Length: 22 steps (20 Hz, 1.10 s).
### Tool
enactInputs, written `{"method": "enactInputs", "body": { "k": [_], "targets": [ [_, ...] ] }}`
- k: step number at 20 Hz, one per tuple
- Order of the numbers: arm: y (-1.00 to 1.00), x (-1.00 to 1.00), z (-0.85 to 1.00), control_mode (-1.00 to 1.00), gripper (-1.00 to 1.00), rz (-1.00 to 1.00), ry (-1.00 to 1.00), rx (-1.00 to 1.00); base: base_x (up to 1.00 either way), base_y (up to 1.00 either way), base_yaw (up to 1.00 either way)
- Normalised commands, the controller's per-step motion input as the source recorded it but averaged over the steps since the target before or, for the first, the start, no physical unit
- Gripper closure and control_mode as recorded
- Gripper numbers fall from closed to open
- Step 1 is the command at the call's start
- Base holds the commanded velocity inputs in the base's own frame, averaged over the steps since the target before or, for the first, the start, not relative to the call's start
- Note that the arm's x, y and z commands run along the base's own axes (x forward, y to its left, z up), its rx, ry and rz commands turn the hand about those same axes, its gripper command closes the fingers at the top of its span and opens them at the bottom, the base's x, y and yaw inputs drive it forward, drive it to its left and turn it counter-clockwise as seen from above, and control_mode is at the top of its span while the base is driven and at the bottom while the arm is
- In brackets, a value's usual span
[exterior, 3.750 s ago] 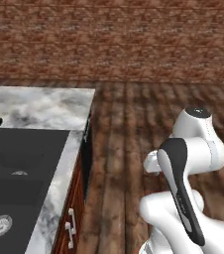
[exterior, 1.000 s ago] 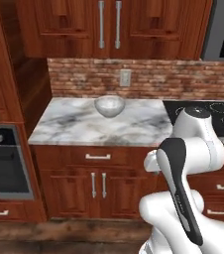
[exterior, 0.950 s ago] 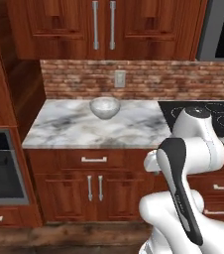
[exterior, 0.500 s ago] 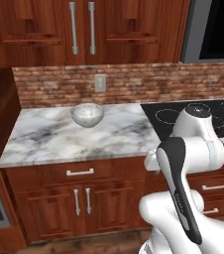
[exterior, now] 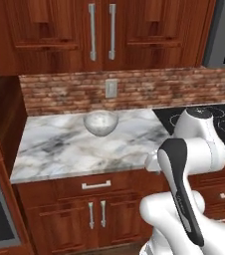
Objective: Pick the cup and bowl from the counter and place them on the counter next to the sink.
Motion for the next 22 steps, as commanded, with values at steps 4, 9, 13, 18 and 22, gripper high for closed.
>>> {"method": "enactInputs", "body": {
  "k": [4, 9, 13, 18, 22],
  "targets": [
    [0.00, 0.00, 0.00, 1.00, -1.00, 0.00, 0.00, 0.00, 0.78, 0.25, -0.13],
    [0.00, 0.00, 0.00, 1.00, -1.00, 0.00, 0.00, 0.00, 0.58, 0.06, -0.16],
    [0.00, 0.00, 0.00, 1.00, -1.00, 0.00, 0.00, 0.00, 0.57, 0.19, -0.20],
    [0.00, 0.00, 0.00, 1.00, -1.00, 0.00, 0.00, 0.00, 0.40, 0.41, -0.17],
    [0.00, 0.00, 0.00, 1.00, -1.00, 0.00, 0.00, 0.00, 0.16, 0.22, -0.10]
  ]
}}
